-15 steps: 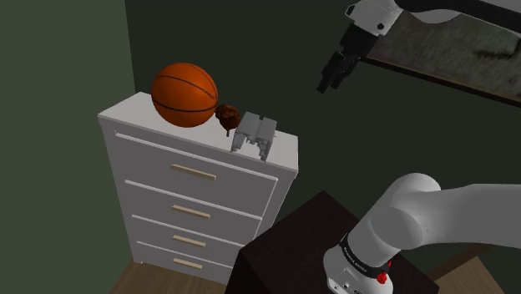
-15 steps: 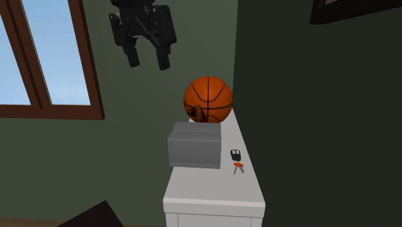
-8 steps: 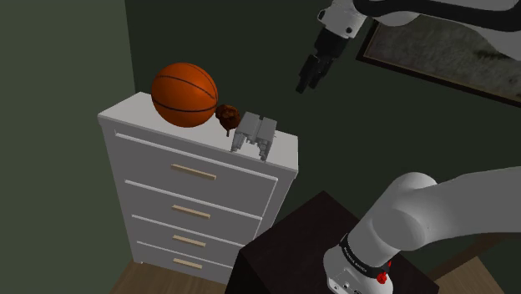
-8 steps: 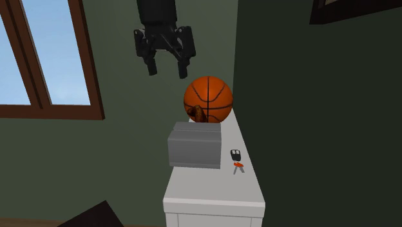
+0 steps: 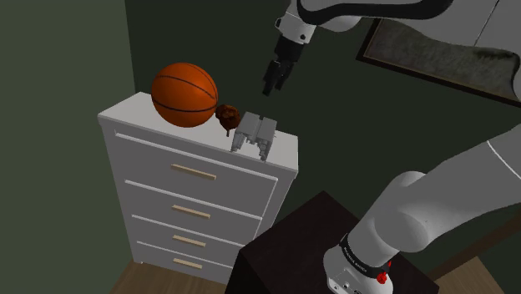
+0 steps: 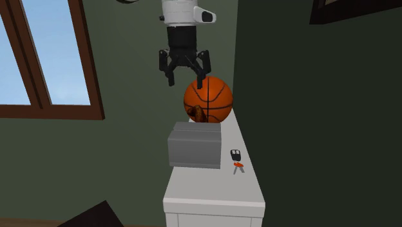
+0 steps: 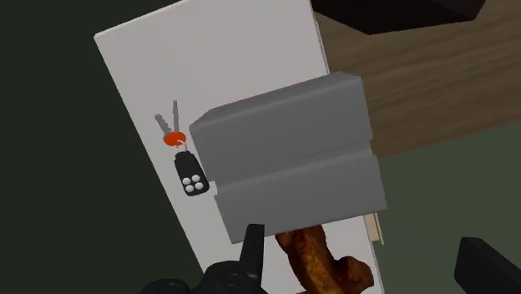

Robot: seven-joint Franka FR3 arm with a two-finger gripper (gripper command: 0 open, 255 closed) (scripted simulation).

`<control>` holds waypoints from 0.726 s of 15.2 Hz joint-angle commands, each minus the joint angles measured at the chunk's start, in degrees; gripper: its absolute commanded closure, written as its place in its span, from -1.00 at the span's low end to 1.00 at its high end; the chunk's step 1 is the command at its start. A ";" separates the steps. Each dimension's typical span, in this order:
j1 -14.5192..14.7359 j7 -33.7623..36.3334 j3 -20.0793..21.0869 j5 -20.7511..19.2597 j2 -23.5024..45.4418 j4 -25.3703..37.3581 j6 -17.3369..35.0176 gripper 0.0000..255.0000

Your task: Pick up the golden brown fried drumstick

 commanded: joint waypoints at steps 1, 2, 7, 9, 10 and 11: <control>0.58 -1.41 0.11 0.27 4.09 2.28 1.15 -1.00; 0.90 -1.94 0.29 0.41 6.26 3.66 1.61 -1.00; 2.33 -4.44 1.39 0.92 17.11 11.49 3.01 -1.00; 2.87 -5.34 1.91 0.99 21.48 15.06 3.17 -1.00; 3.13 -5.76 2.19 0.99 23.67 16.95 3.15 -1.00; 3.40 -6.17 2.47 0.97 25.88 18.91 3.08 -1.00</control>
